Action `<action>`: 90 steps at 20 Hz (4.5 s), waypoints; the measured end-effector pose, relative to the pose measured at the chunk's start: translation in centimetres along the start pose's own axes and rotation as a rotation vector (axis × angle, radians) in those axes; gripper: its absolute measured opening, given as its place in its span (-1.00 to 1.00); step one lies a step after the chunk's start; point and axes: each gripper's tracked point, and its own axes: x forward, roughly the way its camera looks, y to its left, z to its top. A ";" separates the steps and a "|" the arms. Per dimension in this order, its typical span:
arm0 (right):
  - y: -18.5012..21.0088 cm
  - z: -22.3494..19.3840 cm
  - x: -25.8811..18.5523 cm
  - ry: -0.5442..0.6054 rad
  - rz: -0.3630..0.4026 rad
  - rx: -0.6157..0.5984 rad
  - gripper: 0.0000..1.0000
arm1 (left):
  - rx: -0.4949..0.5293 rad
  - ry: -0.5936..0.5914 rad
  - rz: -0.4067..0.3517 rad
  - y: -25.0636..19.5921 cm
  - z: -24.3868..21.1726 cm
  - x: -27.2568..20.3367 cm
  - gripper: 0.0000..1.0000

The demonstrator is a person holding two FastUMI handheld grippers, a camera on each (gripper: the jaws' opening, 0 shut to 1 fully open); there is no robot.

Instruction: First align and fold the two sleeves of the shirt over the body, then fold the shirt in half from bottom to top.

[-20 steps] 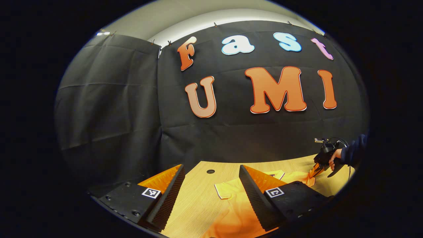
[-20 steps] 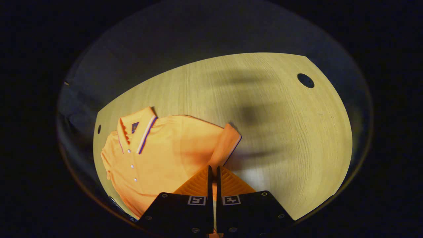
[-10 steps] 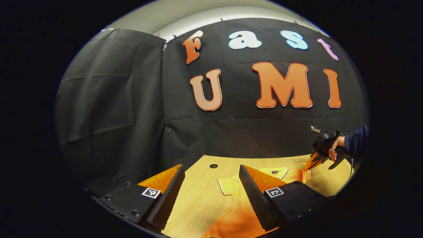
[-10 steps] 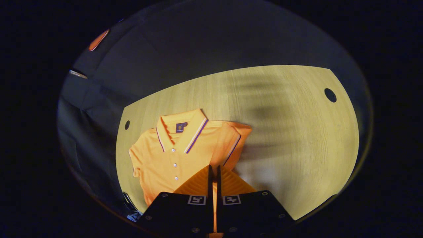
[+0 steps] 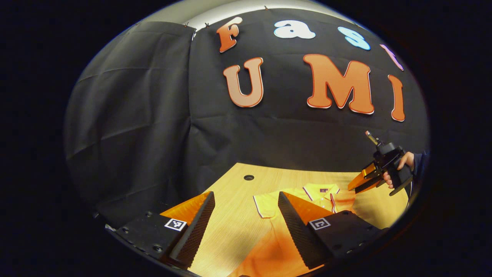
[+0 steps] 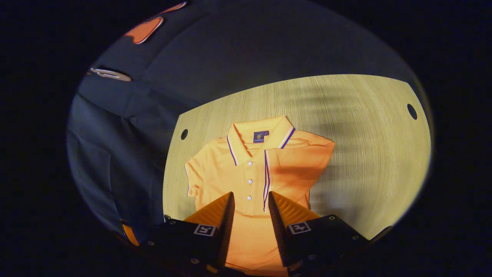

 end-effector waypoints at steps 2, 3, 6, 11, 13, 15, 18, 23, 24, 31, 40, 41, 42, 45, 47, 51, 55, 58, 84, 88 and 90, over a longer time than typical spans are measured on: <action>0.1 0.1 -1.0 -0.039 -0.014 -0.052 0.39 | -0.008 0.045 -0.021 -0.2 -0.2 1.9 0.99; 0.2 0.3 -1.6 -0.064 -0.022 -0.073 0.55 | -0.013 0.065 -0.035 -0.4 -0.6 2.9 0.99; 0.9 0.8 -4.3 -0.161 -0.029 -0.077 0.75 | -0.028 0.173 -0.087 -0.9 -2.6 6.8 0.98; 0.8 0.6 -8.2 -0.283 -0.083 -0.026 0.82 | -0.041 0.374 -0.171 -1.6 -6.3 13.8 0.99; 0.3 0.2 -9.4 -0.323 -0.114 0.005 0.83 | -0.040 0.441 -0.194 -1.8 -8.0 16.2 0.98; -0.3 0.0 -11.0 -0.379 -0.149 0.022 0.85 | -0.041 0.495 -0.210 -1.8 -9.4 18.3 0.97; -2.4 -0.7 -12.6 -0.465 -0.256 0.029 0.87 | -0.027 0.553 -0.227 -2.1 -10.9 21.2 0.97; -3.0 -2.7 -15.7 -0.562 -0.346 0.046 0.92 | -0.002 0.653 -0.261 -3.8 -13.7 25.0 0.97; -3.1 -3.3 -16.3 -0.575 -0.362 0.046 0.91 | 0.003 0.682 -0.269 -4.3 -14.3 25.6 0.97; -3.1 -5.6 -19.8 -0.617 -0.394 0.065 0.93 | -0.021 0.851 -0.218 -5.9 -17.0 28.0 0.96; -4.6 -6.2 -21.8 -0.635 -0.382 0.047 0.93 | 0.132 0.903 -0.218 -7.4 -18.4 28.9 -0.04; -5.0 -6.4 -21.8 -0.626 -0.386 0.050 0.93 | 0.143 0.910 -0.217 -7.7 -18.5 28.9 -0.57; -5.4 -6.5 -21.8 -0.622 -0.386 0.050 0.93 | 0.140 0.900 -0.226 -7.7 -18.4 28.8 -0.72; -6.0 -6.6 -22.0 -0.620 -0.378 0.060 0.93 | 0.129 0.860 -0.261 -8.7 -17.1 28.4 -0.72; -6.2 -6.6 -21.8 -0.618 -0.373 0.061 0.93 | 0.149 0.816 -0.290 -9.2 -15.1 28.0 -0.72; -5.8 -6.1 -21.3 -0.613 -0.344 0.066 0.94 | 0.197 0.724 -0.353 -11.7 -11.7 26.8 -0.73; -5.4 -5.9 -21.1 -0.618 -0.307 0.070 0.94 | 0.250 0.663 -0.419 -15.0 -9.1 25.1 -0.73; -5.4 -6.3 -21.1 -0.611 -0.305 0.066 0.93 | 0.261 0.640 -0.480 -18.3 -8.2 23.8 -0.73; -0.1 -7.6 -23.6 -0.804 -0.338 -0.015 0.94 | 0.127 0.189 -0.606 -13.5 4.4 10.7 0.96; 1.7 -8.7 -24.2 -0.823 -0.308 -0.113 0.95 | 0.085 0.099 -0.530 -9.3 6.2 5.7 0.96; 2.5 -9.3 -25.2 -0.849 -0.284 -0.146 0.95 | 0.056 0.029 -0.465 -6.6 6.8 3.2 0.96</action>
